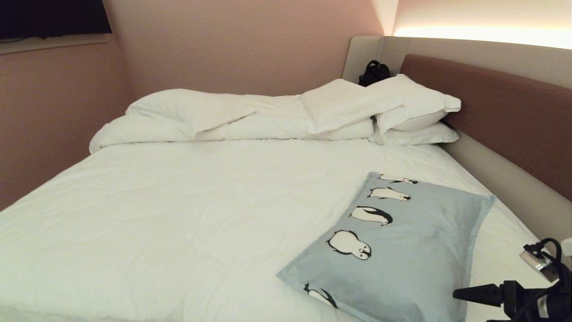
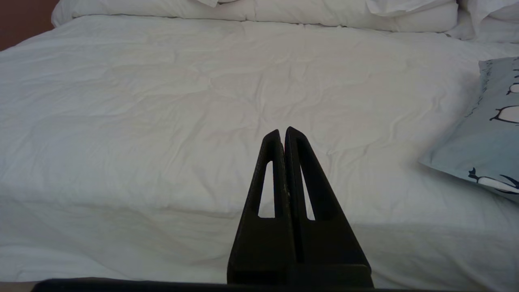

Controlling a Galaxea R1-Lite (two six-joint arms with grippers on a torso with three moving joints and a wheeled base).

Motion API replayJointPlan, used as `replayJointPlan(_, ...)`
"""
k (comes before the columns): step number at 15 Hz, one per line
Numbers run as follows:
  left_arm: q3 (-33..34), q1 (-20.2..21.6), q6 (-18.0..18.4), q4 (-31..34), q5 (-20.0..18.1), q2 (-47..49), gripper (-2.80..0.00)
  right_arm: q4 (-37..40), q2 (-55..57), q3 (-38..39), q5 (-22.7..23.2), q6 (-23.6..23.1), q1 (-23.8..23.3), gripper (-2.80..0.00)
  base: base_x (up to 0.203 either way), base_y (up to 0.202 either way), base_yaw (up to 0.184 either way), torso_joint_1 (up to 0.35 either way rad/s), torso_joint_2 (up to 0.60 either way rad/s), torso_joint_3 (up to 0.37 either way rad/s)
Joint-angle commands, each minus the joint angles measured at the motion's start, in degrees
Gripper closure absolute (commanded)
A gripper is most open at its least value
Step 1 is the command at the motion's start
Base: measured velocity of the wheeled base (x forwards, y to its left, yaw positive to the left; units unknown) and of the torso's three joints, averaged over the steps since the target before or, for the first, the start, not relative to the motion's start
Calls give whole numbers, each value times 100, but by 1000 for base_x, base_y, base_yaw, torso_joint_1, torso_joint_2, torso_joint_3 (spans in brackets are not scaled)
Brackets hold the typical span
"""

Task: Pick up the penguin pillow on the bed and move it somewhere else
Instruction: Place the pillow at the bedside

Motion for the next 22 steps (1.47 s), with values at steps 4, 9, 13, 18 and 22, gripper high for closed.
replayJointPlan(4, 0, 1, -6, -5, 3, -2, 0, 60, 389, 32, -19, 29, 214, -280, 0, 0, 0, 0, 0, 0)
replayJointPlan(9, 0, 1, -6, -5, 3, -2, 0, 57, 582, -265, -17, 105, 304, -280, 0, 0, 0, 0, 0, 0)
replayJointPlan(13, 0, 1, -6, -5, 3, -2, 0, 31, 1008, -858, -192, 565, -155, -280, 0, 0, 0, 0, 0, 0)
replayJointPlan(18, 0, 1, -6, -5, 3, -2, 0, 48, 1808, -1587, -236, 571, -721, -280, 0, 0, 0, 0, 0, 0)
replayJointPlan(22, 0, 1, -6, -5, 3, -2, 0, 50, 2498, -2102, -248, 541, -830, -280, 0, 0, 0, 0, 0, 0)
